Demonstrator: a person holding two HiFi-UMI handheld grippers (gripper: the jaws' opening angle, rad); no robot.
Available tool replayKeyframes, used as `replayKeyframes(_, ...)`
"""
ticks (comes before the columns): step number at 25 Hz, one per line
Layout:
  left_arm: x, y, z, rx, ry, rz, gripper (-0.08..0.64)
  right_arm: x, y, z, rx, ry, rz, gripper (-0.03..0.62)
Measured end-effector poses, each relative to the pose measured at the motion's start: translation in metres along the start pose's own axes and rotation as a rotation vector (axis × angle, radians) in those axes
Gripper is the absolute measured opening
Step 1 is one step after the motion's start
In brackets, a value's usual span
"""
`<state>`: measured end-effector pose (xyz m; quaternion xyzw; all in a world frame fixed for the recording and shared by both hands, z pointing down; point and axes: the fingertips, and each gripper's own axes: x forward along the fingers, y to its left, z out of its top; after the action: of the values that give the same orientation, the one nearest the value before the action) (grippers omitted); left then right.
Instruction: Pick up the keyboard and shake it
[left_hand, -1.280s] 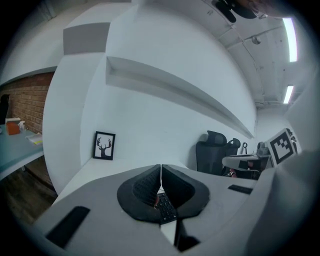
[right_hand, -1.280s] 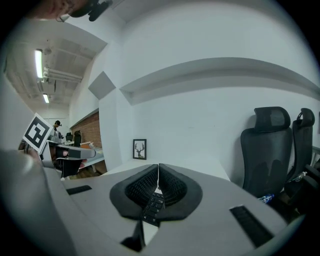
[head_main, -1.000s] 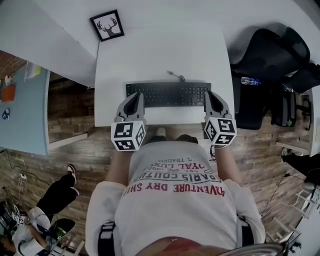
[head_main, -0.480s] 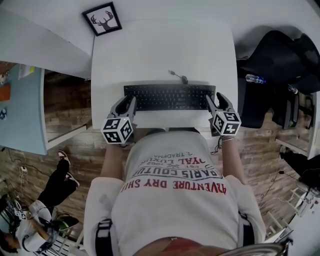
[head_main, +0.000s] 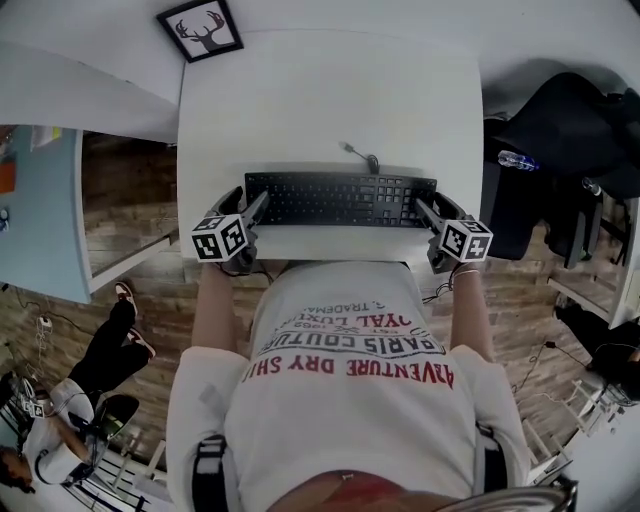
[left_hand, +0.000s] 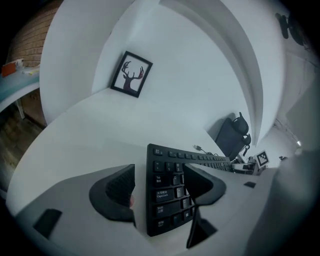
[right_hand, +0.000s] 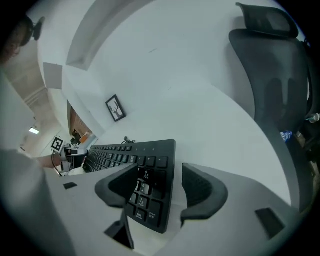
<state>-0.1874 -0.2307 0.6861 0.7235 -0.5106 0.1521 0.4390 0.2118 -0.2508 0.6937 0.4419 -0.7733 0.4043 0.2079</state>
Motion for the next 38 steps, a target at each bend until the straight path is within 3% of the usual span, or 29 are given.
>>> replayKeyframes(6,0.012,-0.002,-0.010,0.019,0.055,-0.073,0.301,0.011,0.011,-0.008,0.004,0.083,0.123,0.270)
replayKeyframes(17,0.015,-0.012,-0.013,0.033,0.167,-0.182,0.261,0.011,0.008,-0.005,0.035,0.071,0.133,0.267)
replayKeyframes(21,0.014,-0.011,-0.012,0.004,0.117,-0.176,0.252,0.011,0.008,-0.005,0.032,0.059,0.122,0.267)
replayKeyframes(29,-0.005,-0.022,0.001,0.088,0.055,-0.144,0.252,-0.005,0.022,0.001,-0.018,0.018,0.117,0.265)
replayKeyframes(34,-0.025,-0.027,0.026,0.120,-0.033,-0.155,0.252,-0.019,0.043,0.033,-0.103,-0.063,0.115,0.265)
replayKeyframes(38,-0.041,-0.040,0.068,0.168,-0.140,-0.175,0.252,-0.036,0.061,0.081,-0.195,-0.169,0.112,0.265)
